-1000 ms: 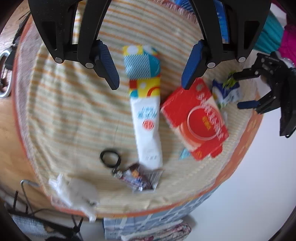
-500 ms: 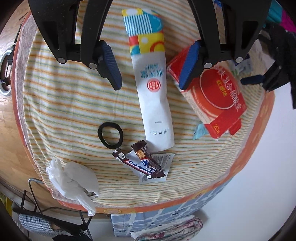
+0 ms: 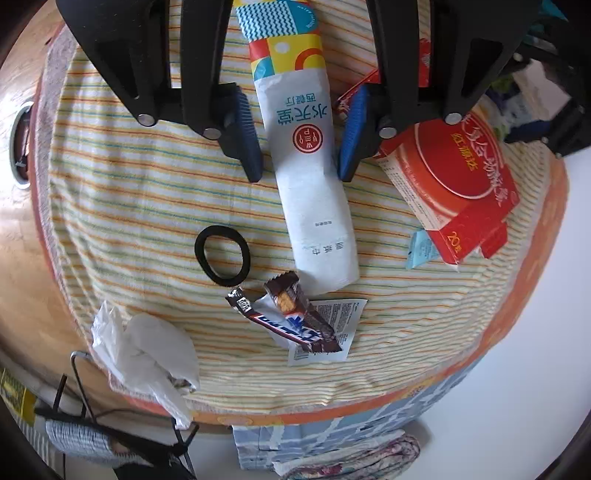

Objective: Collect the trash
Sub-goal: 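Close the left tool on the snack packet while the right tool grasps the white tube, then carry both items over the blue basket and open both tools to drop them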

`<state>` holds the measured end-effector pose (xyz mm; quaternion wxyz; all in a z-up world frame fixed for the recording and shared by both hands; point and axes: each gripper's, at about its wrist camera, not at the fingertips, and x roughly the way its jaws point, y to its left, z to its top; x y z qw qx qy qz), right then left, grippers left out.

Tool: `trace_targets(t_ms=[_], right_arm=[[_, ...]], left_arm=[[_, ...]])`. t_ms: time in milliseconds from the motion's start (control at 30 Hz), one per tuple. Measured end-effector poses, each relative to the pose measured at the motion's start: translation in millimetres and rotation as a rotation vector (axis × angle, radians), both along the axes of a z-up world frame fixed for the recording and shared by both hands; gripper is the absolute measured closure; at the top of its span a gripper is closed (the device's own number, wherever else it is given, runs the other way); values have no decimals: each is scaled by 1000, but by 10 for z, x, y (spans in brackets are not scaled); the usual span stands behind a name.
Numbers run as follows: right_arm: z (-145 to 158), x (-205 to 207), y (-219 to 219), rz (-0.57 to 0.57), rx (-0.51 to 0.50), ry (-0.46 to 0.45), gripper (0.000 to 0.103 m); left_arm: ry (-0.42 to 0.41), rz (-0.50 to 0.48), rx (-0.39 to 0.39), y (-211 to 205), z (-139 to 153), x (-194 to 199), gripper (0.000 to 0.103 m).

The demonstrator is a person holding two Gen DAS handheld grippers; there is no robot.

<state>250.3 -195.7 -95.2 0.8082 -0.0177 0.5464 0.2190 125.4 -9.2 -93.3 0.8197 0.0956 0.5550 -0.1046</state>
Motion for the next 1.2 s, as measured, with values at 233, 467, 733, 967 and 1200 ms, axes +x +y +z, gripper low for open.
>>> trace_targets(t_ms=[233, 467, 733, 967, 1200], right_arm=[[120, -120, -41, 28, 43, -19, 85], [357, -301, -36, 51, 73, -67, 86], [676, -609, -90, 65, 142, -102, 86], [850, -1008, -136, 80, 209, -109, 86], [924, -1475, -60, 119, 254, -119, 86]], left_arm=[[1, 42, -37, 137, 36, -107, 42], [-23, 65, -55, 233, 146, -259, 42], [-60, 101, -99, 358, 366, -450, 42], [-81, 117, -125, 432, 476, -691, 42], [-86, 111, -139, 377, 488, -990, 42]])
